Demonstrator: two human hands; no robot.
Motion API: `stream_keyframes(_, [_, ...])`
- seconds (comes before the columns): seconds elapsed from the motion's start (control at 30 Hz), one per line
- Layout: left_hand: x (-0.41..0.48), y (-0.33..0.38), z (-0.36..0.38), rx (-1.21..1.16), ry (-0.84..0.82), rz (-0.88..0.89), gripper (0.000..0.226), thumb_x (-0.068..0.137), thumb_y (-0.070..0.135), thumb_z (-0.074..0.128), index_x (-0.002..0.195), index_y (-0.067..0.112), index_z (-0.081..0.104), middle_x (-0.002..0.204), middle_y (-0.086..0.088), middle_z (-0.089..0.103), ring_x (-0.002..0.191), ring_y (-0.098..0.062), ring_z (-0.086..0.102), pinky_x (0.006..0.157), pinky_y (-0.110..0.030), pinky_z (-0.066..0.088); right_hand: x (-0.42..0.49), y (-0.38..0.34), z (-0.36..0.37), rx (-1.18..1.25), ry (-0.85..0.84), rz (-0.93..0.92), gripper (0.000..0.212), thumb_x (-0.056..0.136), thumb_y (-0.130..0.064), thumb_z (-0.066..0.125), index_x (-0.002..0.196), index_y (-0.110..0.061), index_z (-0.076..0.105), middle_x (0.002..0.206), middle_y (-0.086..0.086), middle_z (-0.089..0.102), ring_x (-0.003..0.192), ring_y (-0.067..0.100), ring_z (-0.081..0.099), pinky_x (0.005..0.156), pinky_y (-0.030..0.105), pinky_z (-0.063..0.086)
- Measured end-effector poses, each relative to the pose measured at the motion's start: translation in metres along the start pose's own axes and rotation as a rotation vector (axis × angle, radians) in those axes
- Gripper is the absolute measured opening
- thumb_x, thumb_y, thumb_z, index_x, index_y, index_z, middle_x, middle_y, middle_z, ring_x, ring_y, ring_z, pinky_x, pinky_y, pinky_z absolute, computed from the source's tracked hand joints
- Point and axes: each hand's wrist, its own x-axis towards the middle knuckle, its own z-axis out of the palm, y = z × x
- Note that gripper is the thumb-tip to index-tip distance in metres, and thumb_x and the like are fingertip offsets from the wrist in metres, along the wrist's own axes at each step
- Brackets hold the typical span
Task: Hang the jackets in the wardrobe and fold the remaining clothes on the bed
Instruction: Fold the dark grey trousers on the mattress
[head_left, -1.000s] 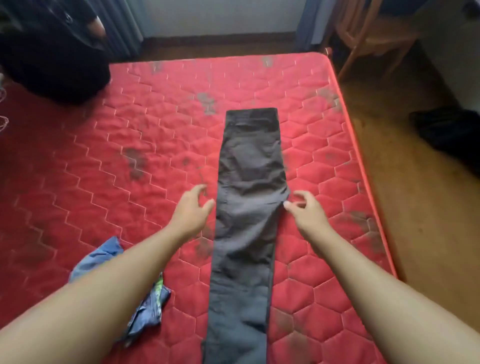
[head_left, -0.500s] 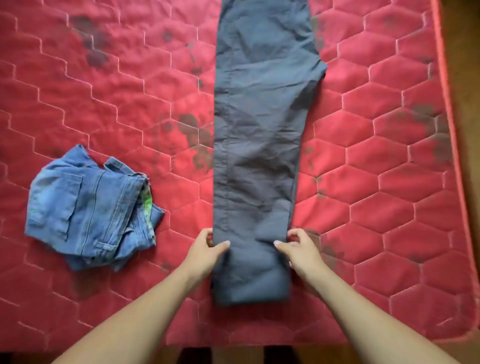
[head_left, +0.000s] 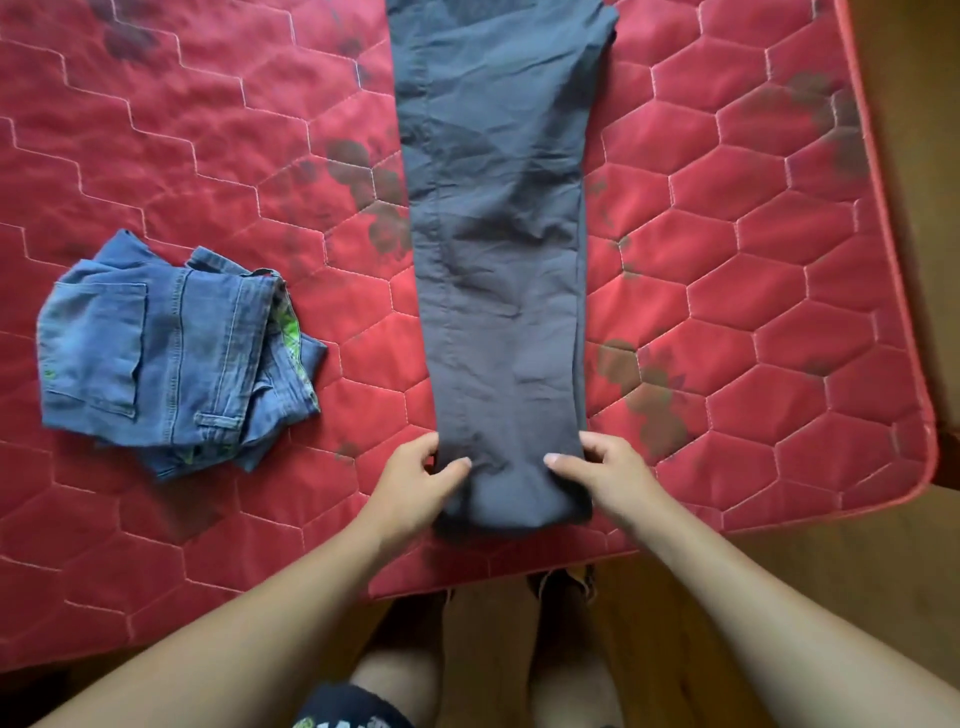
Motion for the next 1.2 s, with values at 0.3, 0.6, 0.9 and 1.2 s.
stream_keyframes(0.3, [-0.033,-0.014,-0.004,-0.188,-0.135,-0.161,0.024,0.087,0.019,0.072,0.110,0.016,0.071,0.109,0.000,0.077,0.101,-0.017,0.072,0.077,-0.029,0.058,-0.034,0.026,0.013,0.192,-0.014,0.073,0.012,0.096,-0.011,0.066,0.094,-0.017,0.076,0.092,-0.004,0.078,0.078,0.008,0.071,0.063,0.023,0.053])
stream_keyframes(0.6, [-0.074,-0.084,0.032,-0.310,0.007,-0.308,0.021,0.100,0.018,0.063,0.110,0.002,0.072,0.110,-0.017,0.075,0.107,-0.036,0.070,0.099,-0.058,0.052,-0.053,0.094,0.023,0.106,0.005,0.203,0.032,0.100,-0.016,0.063,0.070,-0.017,0.052,0.058,-0.002,0.055,0.049,0.007,0.053,0.047,0.023,0.045])
stream_keyframes(0.9, [-0.069,-0.091,0.032,0.393,0.064,-0.238,0.016,0.098,0.031,0.062,0.100,0.017,0.068,0.095,-0.002,0.073,0.091,-0.024,0.069,0.083,-0.038,0.056,-0.055,0.120,0.021,-0.542,0.147,0.084,0.022,0.096,-0.037,0.062,0.083,-0.021,0.053,0.076,-0.001,0.065,0.075,0.024,0.064,0.074,0.043,0.054])
stream_keyframes(1.2, [0.067,-0.018,-0.001,0.870,0.336,0.347,0.063,0.099,0.032,0.058,0.157,0.020,0.034,0.165,-0.018,0.013,0.153,-0.037,0.013,0.121,-0.048,0.022,0.063,0.013,0.021,-1.076,0.454,-0.600,0.058,0.092,-0.033,0.064,0.146,-0.015,0.050,0.158,0.017,0.035,0.145,0.038,0.033,0.112,0.056,0.039])
